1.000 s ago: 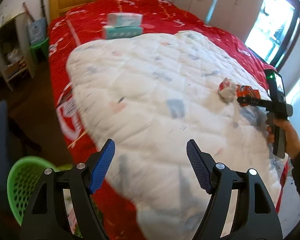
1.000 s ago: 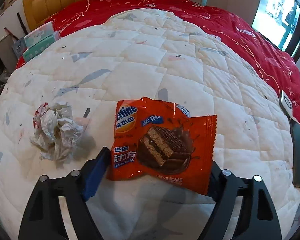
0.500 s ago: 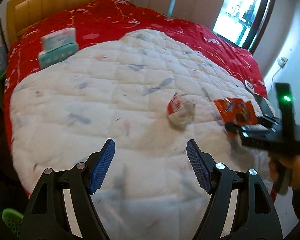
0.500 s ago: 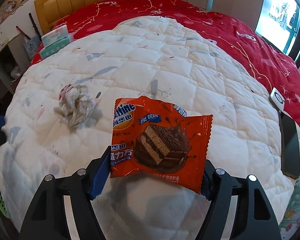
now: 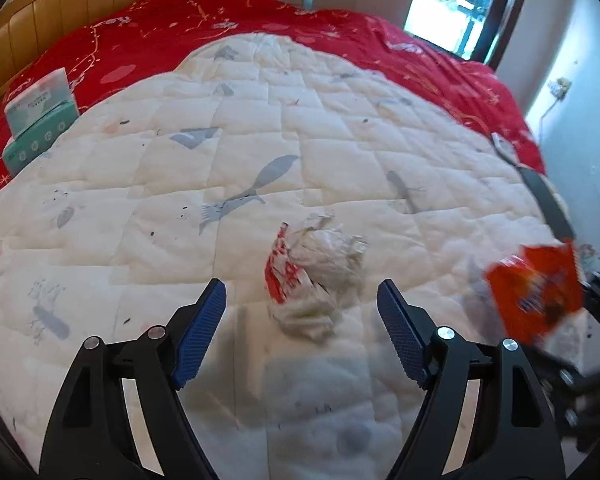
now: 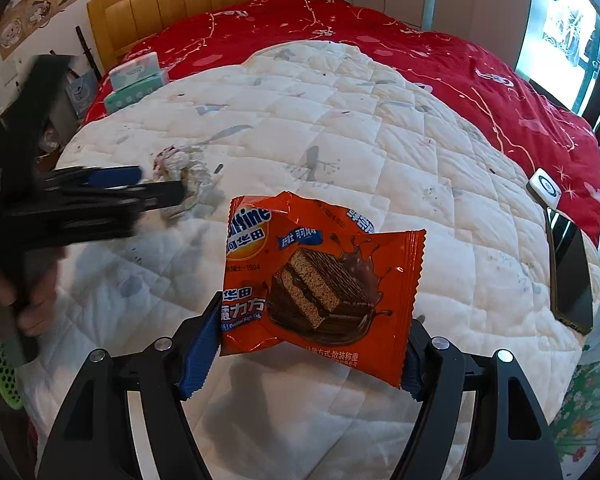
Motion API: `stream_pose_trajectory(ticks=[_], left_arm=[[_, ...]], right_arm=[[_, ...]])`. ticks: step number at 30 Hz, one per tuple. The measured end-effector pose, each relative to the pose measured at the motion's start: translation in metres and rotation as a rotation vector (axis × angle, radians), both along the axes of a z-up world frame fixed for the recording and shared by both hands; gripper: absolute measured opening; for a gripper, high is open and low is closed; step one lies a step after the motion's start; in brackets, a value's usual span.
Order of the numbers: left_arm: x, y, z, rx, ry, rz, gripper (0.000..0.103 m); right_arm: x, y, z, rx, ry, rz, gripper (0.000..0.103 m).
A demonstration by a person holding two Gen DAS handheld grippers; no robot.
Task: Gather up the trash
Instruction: 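Grasp the crumpled white-red plastic bag with the left gripper while the right holds the packet, then carry the plastic bag into the wastebasket with the left gripper and release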
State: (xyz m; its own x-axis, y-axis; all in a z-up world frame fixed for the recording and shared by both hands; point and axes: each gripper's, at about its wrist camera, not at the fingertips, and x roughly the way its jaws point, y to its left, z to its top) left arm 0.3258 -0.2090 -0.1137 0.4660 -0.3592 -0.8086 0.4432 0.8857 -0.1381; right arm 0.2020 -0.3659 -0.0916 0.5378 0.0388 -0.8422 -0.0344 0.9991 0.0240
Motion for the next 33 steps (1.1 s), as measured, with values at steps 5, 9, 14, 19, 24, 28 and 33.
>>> stream_pose_trajectory(ticks=[5,9,14,19,24,28,33], left_arm=[[0.01,0.001,-0.009,-0.067,0.029,0.002,0.06],[0.002,0.005,-0.004,-0.093,-0.002,-0.016,0.045],[-0.016,0.026,0.012,-0.128,-0.017,0.01,0.043],[-0.057,0.066,0.037,-0.151,-0.056,0.047,0.043],[-0.097,0.115,0.057,-0.182,-0.067,0.095,0.043],[-0.134,0.158,0.073,-0.175,-0.106,0.153,0.043],[-0.185,0.213,0.085,-0.15,-0.156,0.244,0.043]], right_arm=[[-0.009,0.005,0.0,-0.007,-0.012,0.01,0.071],[-0.015,0.01,0.0,-0.006,-0.016,0.013,0.071],[-0.027,0.021,0.008,0.009,-0.04,0.013,0.071],[-0.047,0.042,0.017,0.026,-0.055,0.035,0.071],[-0.067,0.073,0.023,0.052,-0.061,0.074,0.071],[-0.086,0.103,0.029,0.061,-0.072,0.118,0.071],[-0.105,0.139,0.035,0.082,-0.073,0.171,0.071]])
